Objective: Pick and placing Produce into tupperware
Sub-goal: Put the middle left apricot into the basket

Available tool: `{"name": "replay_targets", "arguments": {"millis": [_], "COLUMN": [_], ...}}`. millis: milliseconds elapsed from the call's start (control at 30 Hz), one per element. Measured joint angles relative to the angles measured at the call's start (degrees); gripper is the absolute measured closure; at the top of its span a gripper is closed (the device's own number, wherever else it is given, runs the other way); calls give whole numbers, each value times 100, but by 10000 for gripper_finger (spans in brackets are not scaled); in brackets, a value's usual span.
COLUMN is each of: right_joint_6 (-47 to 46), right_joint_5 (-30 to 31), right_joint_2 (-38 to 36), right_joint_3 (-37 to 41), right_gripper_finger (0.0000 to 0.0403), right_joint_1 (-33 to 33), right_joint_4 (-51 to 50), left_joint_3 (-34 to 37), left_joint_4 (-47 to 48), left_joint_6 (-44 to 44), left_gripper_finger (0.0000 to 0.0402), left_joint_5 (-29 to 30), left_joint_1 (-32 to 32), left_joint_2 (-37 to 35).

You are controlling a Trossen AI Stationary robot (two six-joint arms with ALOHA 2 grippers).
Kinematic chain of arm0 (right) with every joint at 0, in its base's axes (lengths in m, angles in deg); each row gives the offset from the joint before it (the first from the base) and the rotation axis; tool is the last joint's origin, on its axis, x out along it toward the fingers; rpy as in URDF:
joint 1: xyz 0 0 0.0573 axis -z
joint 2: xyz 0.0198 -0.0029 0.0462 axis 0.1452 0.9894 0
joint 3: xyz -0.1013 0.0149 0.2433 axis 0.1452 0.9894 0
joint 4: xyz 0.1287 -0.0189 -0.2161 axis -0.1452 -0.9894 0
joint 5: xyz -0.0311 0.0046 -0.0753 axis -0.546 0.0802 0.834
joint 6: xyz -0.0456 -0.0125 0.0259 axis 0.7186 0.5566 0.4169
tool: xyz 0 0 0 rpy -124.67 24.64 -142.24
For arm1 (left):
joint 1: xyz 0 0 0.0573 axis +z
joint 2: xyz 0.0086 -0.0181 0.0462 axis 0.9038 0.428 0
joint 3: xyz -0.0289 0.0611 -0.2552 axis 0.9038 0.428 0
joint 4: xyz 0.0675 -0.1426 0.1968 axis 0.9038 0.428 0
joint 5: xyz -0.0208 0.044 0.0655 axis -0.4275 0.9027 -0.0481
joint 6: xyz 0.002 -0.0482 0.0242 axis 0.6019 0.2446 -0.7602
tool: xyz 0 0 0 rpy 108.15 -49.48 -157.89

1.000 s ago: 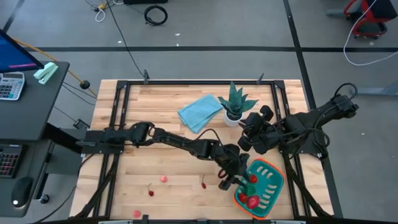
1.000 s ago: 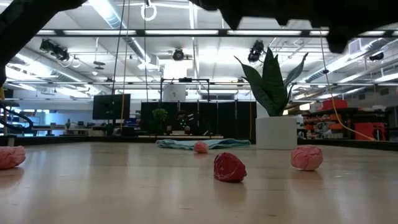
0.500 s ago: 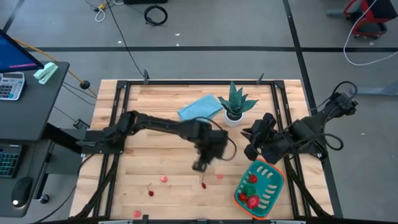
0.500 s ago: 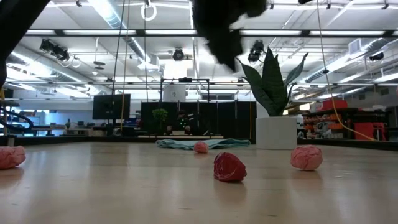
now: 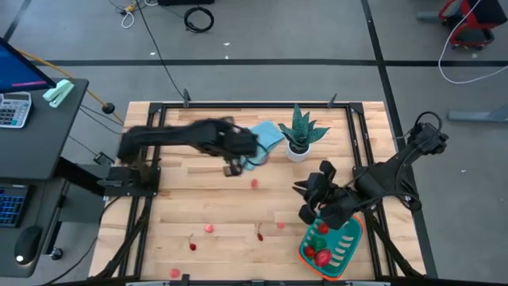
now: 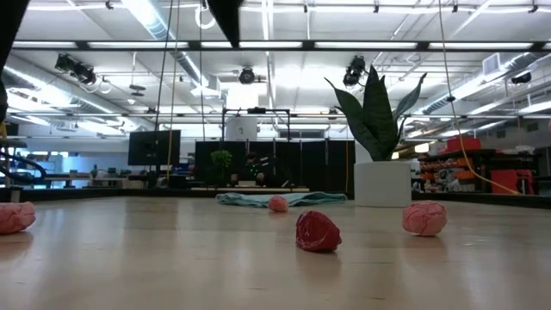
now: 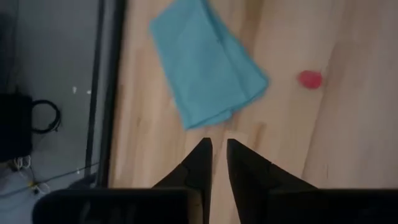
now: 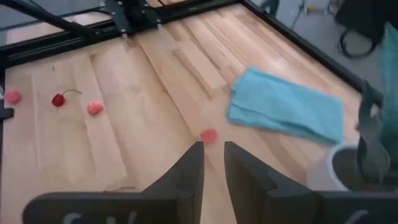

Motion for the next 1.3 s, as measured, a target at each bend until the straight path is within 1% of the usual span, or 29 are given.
{"name": "replay_targets", "arguments": {"millis": [133,200,267,333,400,533,600,667,767,833,900,1033,1167,1300], "right_joint_6": [315,270,121,-5,-106,-408,-455,-444,-327,-145,89,267,567,727], "right_joint_5": [7,16,10,16,1,5,-17,-136,-540,-910,-1182,-1343,-1606,-1633], "right_joint_2": [62,62,62,60,62,198,358,517,742,871,972,1106,1113,1053], "right_joint_3": [1,0,0,0,0,0,0,0,0,0,0,0,0,0], "right_gripper_finger": [332,332,332,332,332,332,332,332,332,332,332,332,332,332], "right_joint_1": [202,317,412,485,568,689,705,699,699,699,699,679,679,648], "right_joint_4": [333,399,448,478,525,543,552,587,685,761,820,798,788,785], "left_joint_3": [148,436,875,1474,2228,3875,4599,5179,5780,6135,6535,7262,7622,7766], "left_joint_4": [249,234,157,18,-319,-1379,-1940,-2463,-3088,-3517,-4261,-5355,-5561,-5703], "left_joint_6": [595,911,1220,1545,2021,2853,3151,3387,3726,4150,4628,5022,5040,4860], "left_gripper_finger": [342,339,338,339,342,349,351,351,347,344,342,340,346,346], "left_joint_5": [76,96,92,105,162,212,208,191,204,212,204,150,-70,-444], "left_joint_1": [-53,-141,-293,-476,-696,-1214,-1456,-1627,-1793,-1915,-1996,-2072,-2040,-2044], "left_joint_2": [-796,-1188,-1624,-2076,-2497,-3260,-3494,-3641,-3673,-3670,-3670,-3669,-3669,-3667]}}
